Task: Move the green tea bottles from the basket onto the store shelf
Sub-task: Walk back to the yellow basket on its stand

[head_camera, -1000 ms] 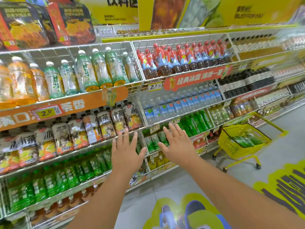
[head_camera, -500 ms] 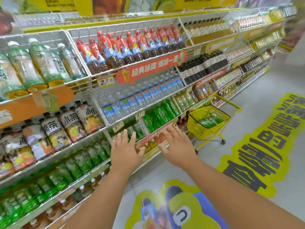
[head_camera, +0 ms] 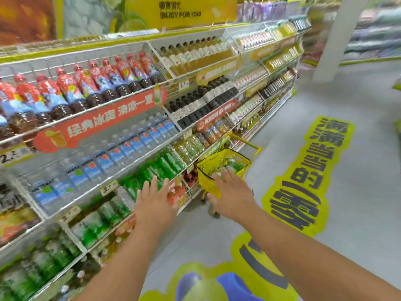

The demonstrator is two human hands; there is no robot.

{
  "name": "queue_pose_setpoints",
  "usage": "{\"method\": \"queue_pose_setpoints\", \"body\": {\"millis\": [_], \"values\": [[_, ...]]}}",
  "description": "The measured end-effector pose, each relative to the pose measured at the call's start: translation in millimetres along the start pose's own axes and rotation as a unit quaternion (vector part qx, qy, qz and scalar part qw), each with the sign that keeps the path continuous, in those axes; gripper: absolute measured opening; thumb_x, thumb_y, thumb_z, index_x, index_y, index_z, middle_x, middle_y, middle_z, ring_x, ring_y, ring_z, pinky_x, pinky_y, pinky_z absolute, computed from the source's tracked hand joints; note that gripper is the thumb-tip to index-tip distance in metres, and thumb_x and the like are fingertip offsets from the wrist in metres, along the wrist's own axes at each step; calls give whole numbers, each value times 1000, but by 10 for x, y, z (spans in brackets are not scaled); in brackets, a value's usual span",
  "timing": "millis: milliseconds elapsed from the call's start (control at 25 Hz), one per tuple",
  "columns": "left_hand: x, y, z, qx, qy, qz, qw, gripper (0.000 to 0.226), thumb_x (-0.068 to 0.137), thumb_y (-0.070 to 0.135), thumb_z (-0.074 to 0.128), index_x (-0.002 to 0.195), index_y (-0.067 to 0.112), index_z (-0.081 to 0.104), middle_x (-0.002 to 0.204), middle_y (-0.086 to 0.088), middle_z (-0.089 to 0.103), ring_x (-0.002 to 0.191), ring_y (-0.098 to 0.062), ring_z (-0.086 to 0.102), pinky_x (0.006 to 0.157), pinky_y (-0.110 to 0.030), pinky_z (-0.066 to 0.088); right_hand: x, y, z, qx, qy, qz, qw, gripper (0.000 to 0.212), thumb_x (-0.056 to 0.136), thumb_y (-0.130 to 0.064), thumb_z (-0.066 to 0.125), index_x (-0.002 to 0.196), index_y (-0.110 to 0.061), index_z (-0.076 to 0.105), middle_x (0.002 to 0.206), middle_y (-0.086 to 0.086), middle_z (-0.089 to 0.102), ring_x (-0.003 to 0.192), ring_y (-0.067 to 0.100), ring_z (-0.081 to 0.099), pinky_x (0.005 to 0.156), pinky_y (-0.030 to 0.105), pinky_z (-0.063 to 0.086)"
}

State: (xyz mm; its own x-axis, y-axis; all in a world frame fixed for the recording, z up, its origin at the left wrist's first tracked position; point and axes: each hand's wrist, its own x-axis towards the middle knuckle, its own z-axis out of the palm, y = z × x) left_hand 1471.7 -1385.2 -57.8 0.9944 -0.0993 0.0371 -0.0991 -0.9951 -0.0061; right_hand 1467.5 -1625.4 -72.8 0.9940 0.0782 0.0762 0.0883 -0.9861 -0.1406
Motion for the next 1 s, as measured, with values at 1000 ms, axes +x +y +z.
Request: {"method": "queue_pose_setpoints", "body": {"millis": [1000], "values": [[5008, 3010, 644, -26, -32, 126, 991, 79, 97, 68, 30, 163, 31, 8, 171, -7, 0, 156, -30, 6, 122, -48, 18, 3542, 3603, 90, 1, -18, 99, 995, 74, 101, -62, 35, 162, -22, 21, 170, 7, 16, 157, 28, 11, 125, 43, 17]]}}
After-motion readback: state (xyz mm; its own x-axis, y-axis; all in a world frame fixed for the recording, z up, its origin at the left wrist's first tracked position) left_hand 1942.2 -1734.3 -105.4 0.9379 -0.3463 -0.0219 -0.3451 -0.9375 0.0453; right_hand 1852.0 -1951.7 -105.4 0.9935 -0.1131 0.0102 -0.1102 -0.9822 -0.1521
